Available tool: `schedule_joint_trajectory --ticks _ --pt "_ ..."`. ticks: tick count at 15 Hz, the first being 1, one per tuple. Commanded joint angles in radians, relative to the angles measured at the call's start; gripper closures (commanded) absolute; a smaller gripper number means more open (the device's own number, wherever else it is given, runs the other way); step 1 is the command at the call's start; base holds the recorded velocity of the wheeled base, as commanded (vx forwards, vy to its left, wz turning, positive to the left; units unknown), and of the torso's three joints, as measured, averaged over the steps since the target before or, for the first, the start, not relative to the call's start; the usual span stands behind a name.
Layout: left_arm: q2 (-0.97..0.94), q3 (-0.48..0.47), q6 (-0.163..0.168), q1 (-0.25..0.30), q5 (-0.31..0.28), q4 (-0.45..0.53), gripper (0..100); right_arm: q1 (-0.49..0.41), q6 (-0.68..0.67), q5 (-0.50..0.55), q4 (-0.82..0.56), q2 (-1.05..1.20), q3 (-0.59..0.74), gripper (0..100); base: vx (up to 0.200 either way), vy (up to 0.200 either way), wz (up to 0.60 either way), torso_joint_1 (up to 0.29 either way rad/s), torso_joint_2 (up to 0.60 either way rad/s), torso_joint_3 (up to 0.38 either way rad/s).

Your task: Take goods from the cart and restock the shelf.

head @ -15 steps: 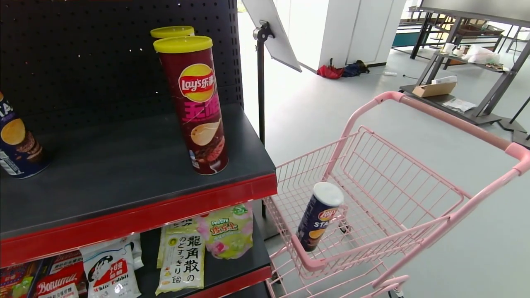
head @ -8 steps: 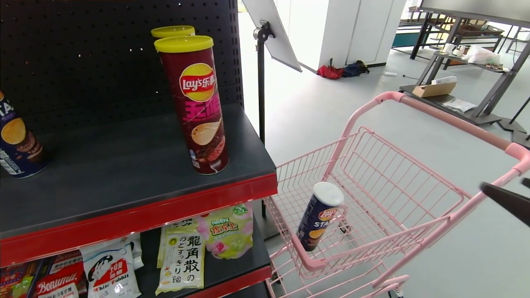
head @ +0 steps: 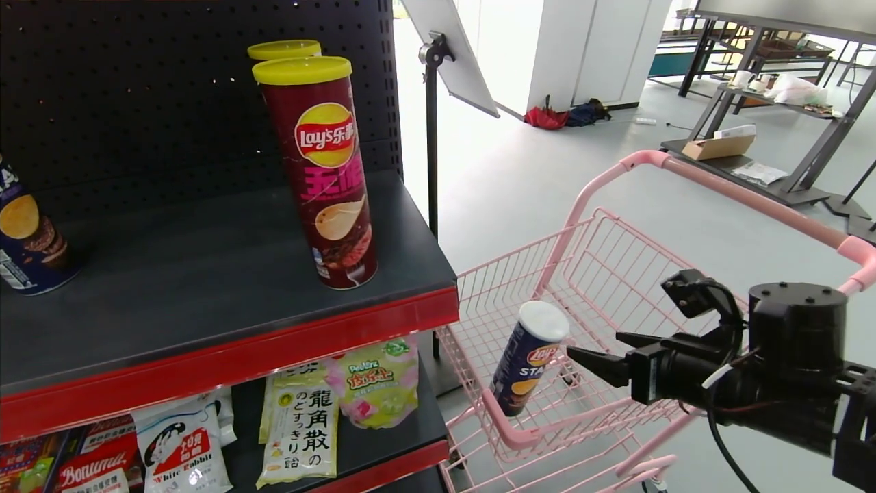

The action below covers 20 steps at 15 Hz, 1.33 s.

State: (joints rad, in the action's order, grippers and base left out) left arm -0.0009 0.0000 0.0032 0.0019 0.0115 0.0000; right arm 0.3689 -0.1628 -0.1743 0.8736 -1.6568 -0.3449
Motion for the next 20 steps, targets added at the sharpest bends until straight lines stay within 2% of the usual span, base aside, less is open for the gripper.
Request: schedule_joint_trajectory --ticks 1,6,10,13,17,20 --pt "0.001 0.000 0.000 0.000 0.001 0.000 0 0.021 -0.003 0.001 0.002 -0.112 -0.025 0 0.000 0.000 0.00 0.000 0.00 0.000" --pt "0.001 0.000 0.000 0.001 0.001 0.000 0 0.033 -0.004 -0.002 0.002 -0.196 -0.134 0 0.000 0.000 0.00 0.000 0.00 0.000" --pt "0.001 0.000 0.000 0.000 0.001 0.000 0 0.053 -0.006 -0.004 0.004 -0.250 -0.154 0 0.000 0.000 0.00 0.000 0.00 0.000" --pt "0.001 0.000 0.000 0.001 0.001 0.000 0 0.076 -0.020 -0.001 0.004 -0.325 -0.218 0 0.000 0.000 0.00 0.000 0.00 0.000" --pt "0.001 0.000 0.001 0.001 0.001 0.000 0 0.079 -0.020 0.010 0.024 -0.413 -0.318 0 0.000 0.000 0.00 0.000 0.00 0.000" --pt "0.001 0.000 0.001 0.001 0.001 0.000 0 0.079 -0.020 0.022 0.027 -0.454 -0.345 0 0.000 0.000 0.00 0.000 0.00 0.000"
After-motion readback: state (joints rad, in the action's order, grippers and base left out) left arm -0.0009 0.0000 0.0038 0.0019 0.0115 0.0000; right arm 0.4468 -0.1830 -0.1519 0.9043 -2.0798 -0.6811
